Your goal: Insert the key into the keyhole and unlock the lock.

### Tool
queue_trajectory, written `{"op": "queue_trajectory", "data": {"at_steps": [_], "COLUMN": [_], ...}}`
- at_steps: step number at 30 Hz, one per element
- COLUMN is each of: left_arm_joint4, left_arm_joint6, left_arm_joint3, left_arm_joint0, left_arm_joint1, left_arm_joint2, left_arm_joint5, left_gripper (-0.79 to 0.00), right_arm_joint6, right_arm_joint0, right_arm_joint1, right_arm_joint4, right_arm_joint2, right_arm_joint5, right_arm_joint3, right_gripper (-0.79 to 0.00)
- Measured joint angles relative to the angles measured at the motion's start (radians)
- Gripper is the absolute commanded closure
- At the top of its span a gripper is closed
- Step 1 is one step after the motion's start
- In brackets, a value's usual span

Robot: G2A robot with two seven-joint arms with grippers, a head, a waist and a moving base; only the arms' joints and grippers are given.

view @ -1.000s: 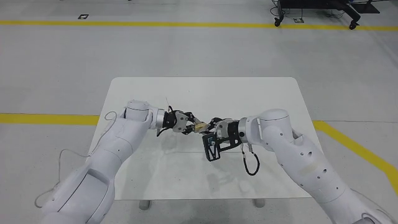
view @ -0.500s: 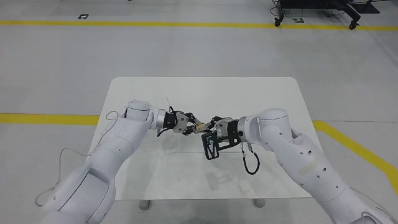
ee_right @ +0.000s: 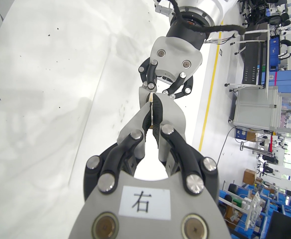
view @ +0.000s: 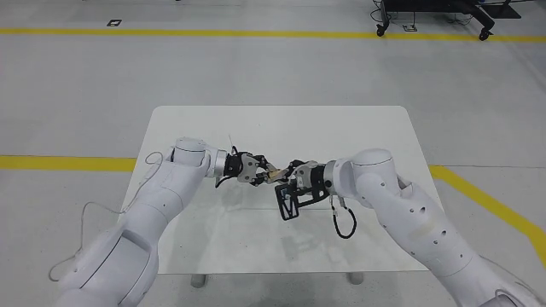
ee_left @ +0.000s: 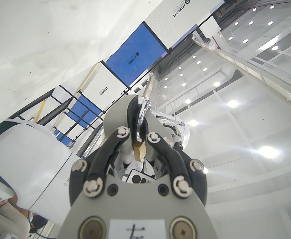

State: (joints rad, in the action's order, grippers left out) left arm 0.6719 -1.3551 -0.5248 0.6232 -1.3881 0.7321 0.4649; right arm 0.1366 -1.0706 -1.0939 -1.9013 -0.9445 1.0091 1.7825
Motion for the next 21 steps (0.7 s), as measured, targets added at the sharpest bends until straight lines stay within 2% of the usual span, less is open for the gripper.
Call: {"op": "queue_trajectory", "data": {"at_steps": [11, 13, 21], "left_arm_joint4": [0.008, 0.01, 0.017], "left_arm_joint6": [-0.007, -0.007, -0.008], "left_arm_joint3": [0.002, 0.002, 0.002], "left_arm_joint0": [-0.004, -0.004, -0.005], "left_arm_joint1": [0.001, 0.001, 0.001], "left_arm_joint2": [-0.012, -0.013, -0.017], "left_arm_joint5": [-0.007, -0.007, -0.008], "left_gripper": [0.0, 0.0, 0.0], "right_arm_joint6": [0.029, 0.03, 0.023], "right_arm_joint0": [0.011, 0.011, 0.002], "right_arm_joint1": [-0.003, -0.003, 0.002], "right_arm_joint4": [0.007, 0.008, 0.011], "right_arm_joint2": [0.02, 0.02, 0.009], "right_arm_joint5": [-0.008, -0.01, -0.017], "right_arm_joint3": [-0.003, -0.002, 0.014], "right_gripper": [0.0, -0.055, -0.068]}}
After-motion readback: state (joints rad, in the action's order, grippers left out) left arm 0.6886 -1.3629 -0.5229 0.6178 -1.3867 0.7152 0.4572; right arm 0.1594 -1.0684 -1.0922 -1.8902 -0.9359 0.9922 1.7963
